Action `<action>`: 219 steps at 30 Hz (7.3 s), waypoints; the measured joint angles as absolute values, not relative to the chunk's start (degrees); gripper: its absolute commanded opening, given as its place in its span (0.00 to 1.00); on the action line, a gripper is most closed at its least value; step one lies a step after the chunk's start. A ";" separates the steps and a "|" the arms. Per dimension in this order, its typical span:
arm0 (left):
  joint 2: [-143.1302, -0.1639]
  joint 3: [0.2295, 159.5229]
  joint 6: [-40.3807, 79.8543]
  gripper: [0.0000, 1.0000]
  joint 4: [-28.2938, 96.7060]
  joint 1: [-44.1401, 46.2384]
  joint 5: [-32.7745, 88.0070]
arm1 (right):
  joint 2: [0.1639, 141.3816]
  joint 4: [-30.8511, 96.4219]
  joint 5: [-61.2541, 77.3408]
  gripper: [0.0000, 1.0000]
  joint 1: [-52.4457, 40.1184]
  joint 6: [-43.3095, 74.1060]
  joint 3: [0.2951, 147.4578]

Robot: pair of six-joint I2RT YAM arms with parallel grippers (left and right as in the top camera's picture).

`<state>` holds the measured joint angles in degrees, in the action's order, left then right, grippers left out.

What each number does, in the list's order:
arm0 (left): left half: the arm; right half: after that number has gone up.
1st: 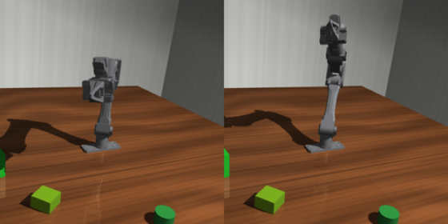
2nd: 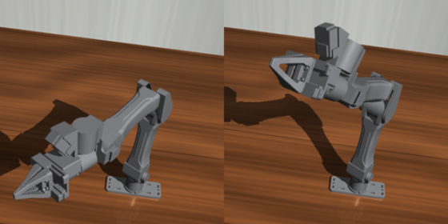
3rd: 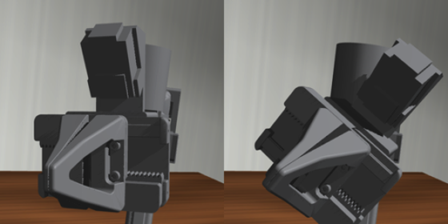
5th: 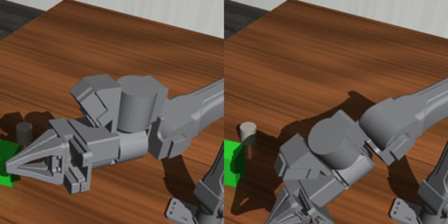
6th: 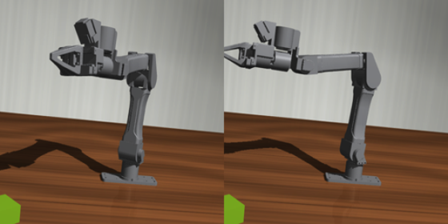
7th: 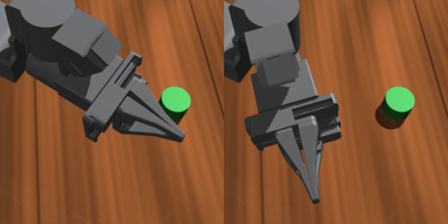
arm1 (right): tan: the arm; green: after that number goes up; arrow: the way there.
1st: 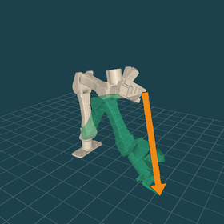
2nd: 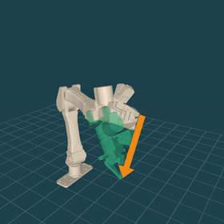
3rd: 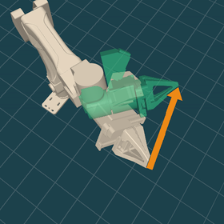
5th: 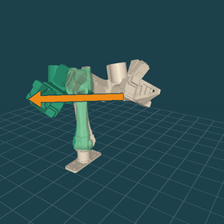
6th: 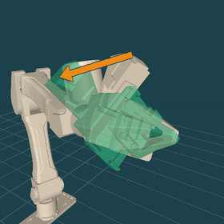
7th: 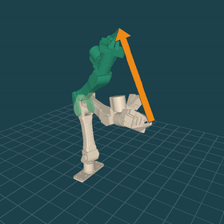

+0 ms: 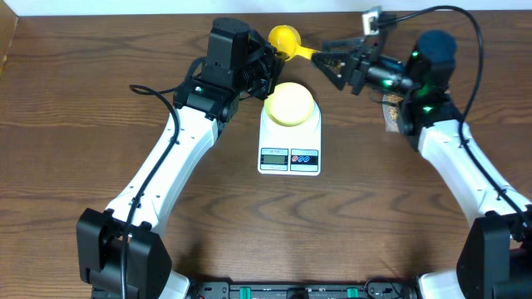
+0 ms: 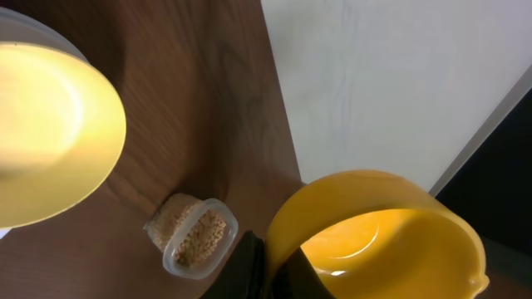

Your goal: Scoop item into bowl and weigh 50g on scale

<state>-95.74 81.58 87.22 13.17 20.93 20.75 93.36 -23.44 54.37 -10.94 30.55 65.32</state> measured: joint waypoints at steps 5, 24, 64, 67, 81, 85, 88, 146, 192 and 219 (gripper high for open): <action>-95.74 81.58 86.54 0.08 13.72 21.32 20.91 | 93.36 -23.42 51.57 0.32 -13.72 30.89 65.32; -95.74 81.58 83.53 0.08 15.03 21.50 21.17 | 93.36 -20.03 49.60 0.04 -13.63 30.37 65.32; -95.74 81.58 47.62 0.83 12.99 20.03 20.71 | 93.38 -21.76 58.52 0.01 -2.83 41.56 65.58; -95.74 81.58 48.07 0.76 12.99 20.03 21.58 | 93.38 -22.09 58.43 0.01 -4.38 43.99 65.58; -95.74 81.58 52.12 0.34 12.75 20.14 25.63 | 93.38 -22.17 54.54 0.01 -8.19 51.53 65.58; -95.74 81.58 53.74 0.20 10.44 20.14 25.76 | 93.38 -21.67 54.02 0.01 -8.71 52.58 65.60; -95.74 81.58 54.39 0.08 9.56 19.92 25.32 | 93.38 -21.74 53.78 0.01 -9.23 53.58 65.69; -95.85 81.58 26.98 0.08 15.73 20.14 16.62 | 93.38 -10.20 52.69 0.25 -11.70 35.70 66.30; -83.48 81.95 26.76 0.46 43.53 19.25 15.57 | 93.38 -13.45 56.21 0.01 7.35 35.73 66.30; -91.92 63.37 3.68 0.61 26.52 40.71 3.22 | 93.38 -14.20 56.64 0.01 8.73 35.77 66.30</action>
